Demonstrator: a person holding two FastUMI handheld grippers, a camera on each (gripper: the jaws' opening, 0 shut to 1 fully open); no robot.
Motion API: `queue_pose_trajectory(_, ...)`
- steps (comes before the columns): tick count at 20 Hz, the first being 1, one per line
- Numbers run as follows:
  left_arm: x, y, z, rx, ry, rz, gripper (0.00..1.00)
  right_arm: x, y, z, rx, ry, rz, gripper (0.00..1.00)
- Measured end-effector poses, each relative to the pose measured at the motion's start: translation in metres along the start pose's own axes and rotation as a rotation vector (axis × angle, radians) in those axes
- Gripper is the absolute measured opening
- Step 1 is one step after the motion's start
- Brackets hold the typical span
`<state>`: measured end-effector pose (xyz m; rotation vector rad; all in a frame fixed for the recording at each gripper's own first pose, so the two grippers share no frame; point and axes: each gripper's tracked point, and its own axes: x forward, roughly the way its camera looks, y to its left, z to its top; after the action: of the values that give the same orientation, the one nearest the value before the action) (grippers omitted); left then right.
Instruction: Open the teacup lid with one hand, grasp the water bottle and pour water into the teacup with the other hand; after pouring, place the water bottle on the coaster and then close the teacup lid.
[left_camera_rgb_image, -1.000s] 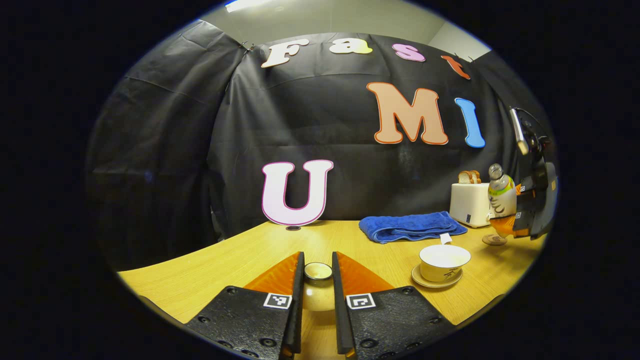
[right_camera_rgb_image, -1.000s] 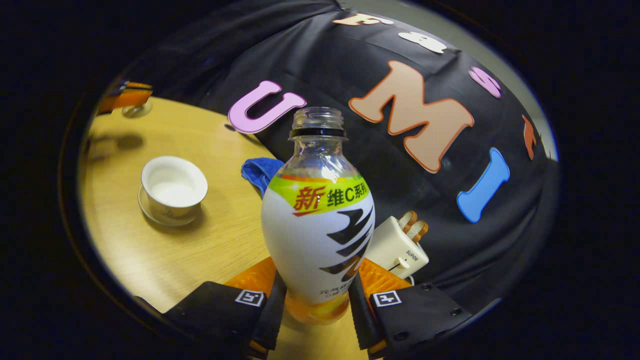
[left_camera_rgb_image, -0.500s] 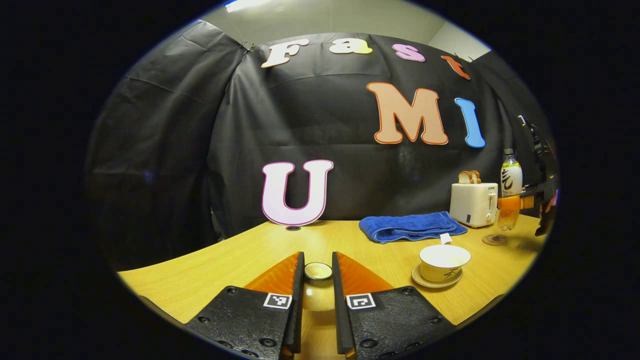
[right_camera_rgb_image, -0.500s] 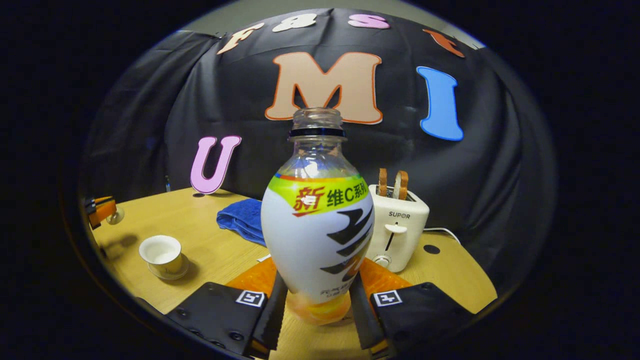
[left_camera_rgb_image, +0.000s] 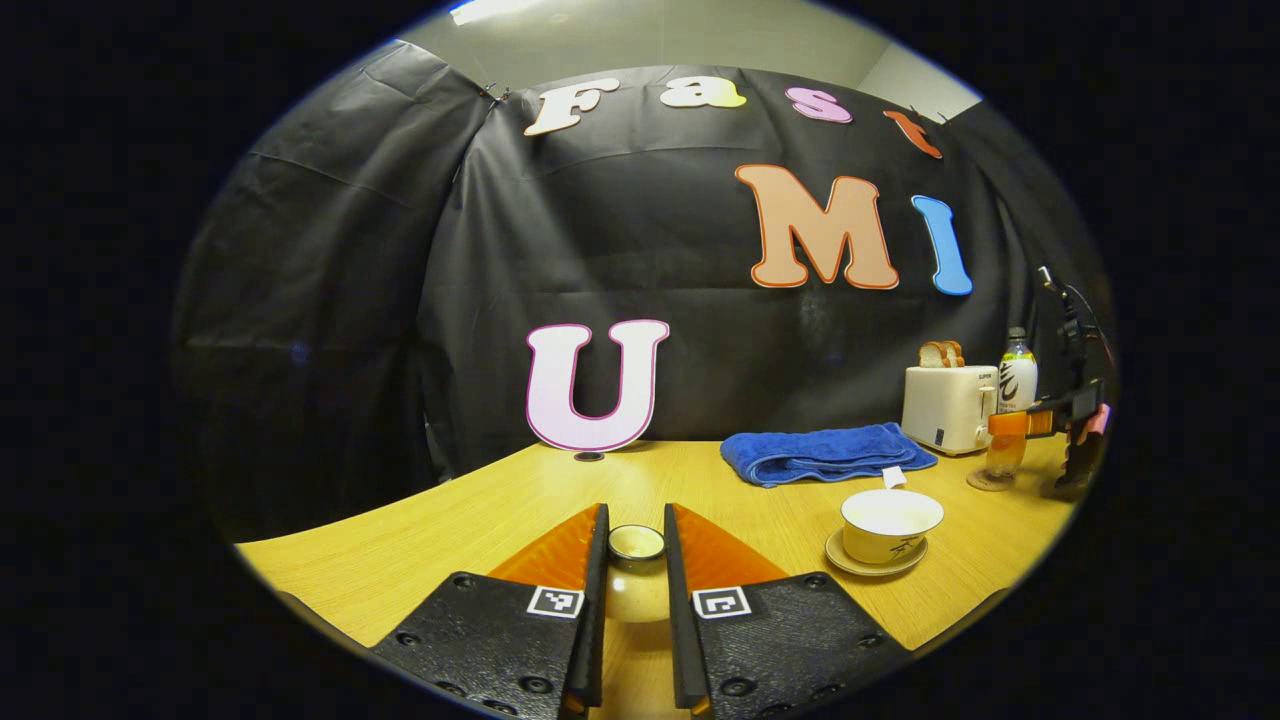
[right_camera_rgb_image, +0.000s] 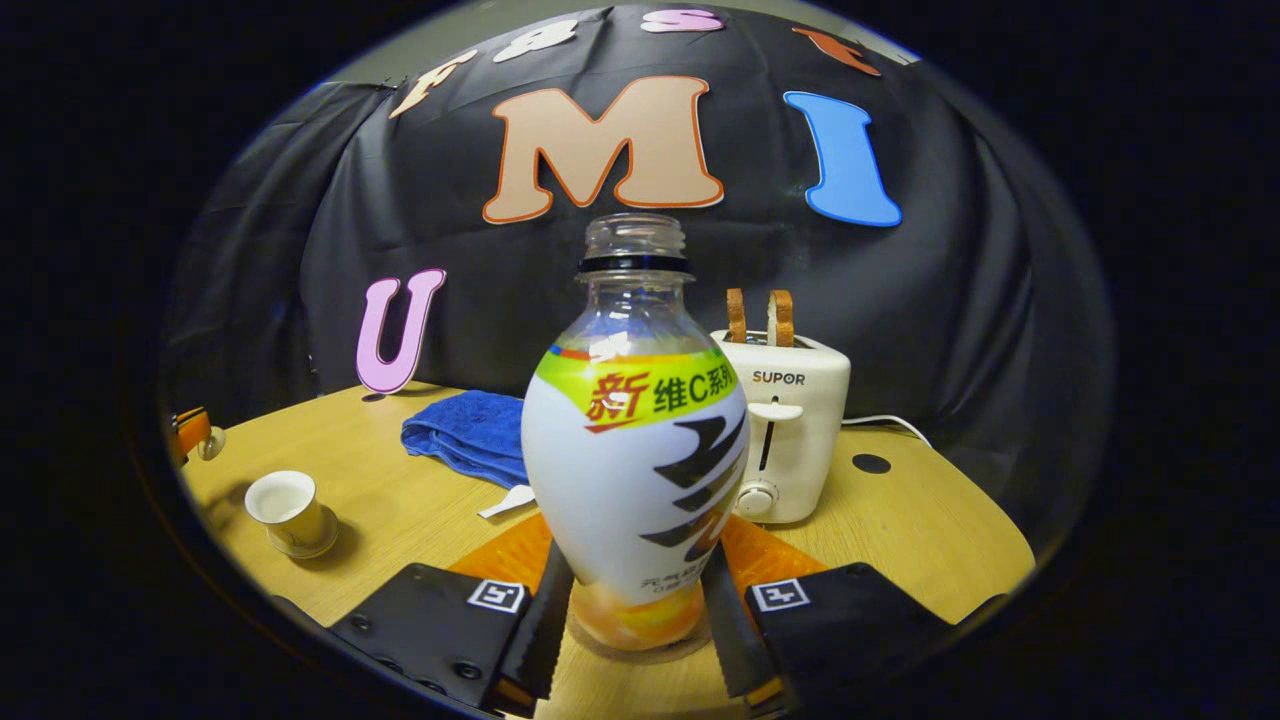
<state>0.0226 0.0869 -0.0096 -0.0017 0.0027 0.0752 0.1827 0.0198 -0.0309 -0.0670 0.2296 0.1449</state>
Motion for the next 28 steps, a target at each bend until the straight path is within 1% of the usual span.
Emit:
queue_pose_trajectory(2,0.001,0.0,0.0,0.0,0.0,0.0,0.27,0.002,0.0,-0.002,-0.018,0.0,-0.004,0.67)
queue_pose_trajectory(3,0.0,0.0,0.0,0.0,0.0,0.0,0.25,0.003,0.0,-0.005,-0.017,0.003,-0.003,0.68)
queue_pose_trajectory(4,0.001,-0.001,0.0,0.0,0.0,0.0,0.25,0.004,0.001,-0.007,-0.013,0.01,0.0,0.71)
queue_pose_trajectory(5,0.001,-0.001,0.0,0.0,0.0,0.0,0.25,0.004,0.0,-0.006,-0.009,-0.001,-0.003,0.71)
queue_pose_trajectory(6,0.0,0.0,-0.001,0.0,-0.001,0.0,0.24,0.004,-0.001,-0.007,-0.002,0.0,-0.003,0.75)
queue_pose_trajectory(7,0.0,0.0,0.0,0.0,0.0,0.001,0.25,0.004,-0.001,-0.009,0.01,-0.001,-0.001,0.73)
queue_pose_trajectory(8,0.0,0.0,0.0,0.0,0.0,0.001,0.25,0.004,0.0,-0.012,0.02,0.003,0.005,0.75)
queue_pose_trajectory(9,0.0,0.0,0.0,0.0,0.0,0.001,0.25,0.003,-0.002,-0.015,0.025,0.014,0.003,0.79)
queue_pose_trajectory(12,0.001,0.0,-0.001,0.0,-0.001,0.003,0.25,0.001,-0.003,-0.011,0.046,-0.014,0.003,0.91)
queue_pose_trajectory(13,0.0,0.0,-0.001,0.0,-0.001,0.003,0.25,0.0,-0.005,-0.012,0.047,-0.018,-0.002,0.88)
queue_pose_trajectory(14,0.001,0.0,-0.001,0.0,-0.001,0.003,0.25,-0.002,-0.006,-0.012,0.047,-0.022,-0.006,0.93)
queue_pose_trajectory(15,0.001,0.0,0.0,0.0,-0.001,0.003,0.25,-0.005,-0.005,-0.01,0.045,-0.028,-0.007,0.9)
queue_pose_trajectory(16,0.001,0.0,0.0,0.0,-0.001,0.003,0.25,-0.007,-0.006,-0.009,0.042,-0.033,-0.009,0.95)
queue_pose_trajectory(17,0.001,0.0,0.0,0.0,-0.001,0.003,0.25,-0.011,-0.006,-0.009,0.042,-0.041,-0.012,0.96)
queue_pose_trajectory(18,0.0,0.0,-0.001,0.0,-0.001,0.003,0.25,-0.015,-0.007,-0.008,0.049,-0.053,-0.019,0.92)
queue_pose_trajectory(20,0.0,0.0,-0.001,-0.001,-0.001,0.0,0.25,-0.025,-0.009,-0.007,0.055,-0.074,-0.026,0.96)
queue_pose_trajectory(23,0.003,-0.003,-0.001,-0.001,0.001,-0.004,0.25,-0.042,-0.013,-0.006,0.056,-0.102,-0.039,0.96)
queue_pose_trajectory(24,0.003,-0.005,-0.001,-0.002,0.001,-0.005,0.25,-0.047,-0.014,-0.004,0.059,-0.11,-0.045,0.92)
queue_pose_trajectory(25,0.005,-0.006,-0.002,-0.002,0.001,-0.006,0.25,-0.051,-0.016,-0.004,0.062,-0.122,-0.056,0.96)
queue_pose_trajectory(27,0.009,-0.015,-0.002,-0.004,0.004,-0.03,0.25,-0.067,-0.019,-0.003,0.064,-0.15,-0.072,0.96)
queue_pose_trajectory(28,0.011,-0.02,-0.002,-0.005,0.005,-0.046,0.25,-0.078,-0.02,0.001,0.063,-0.183,-0.078,0.96)
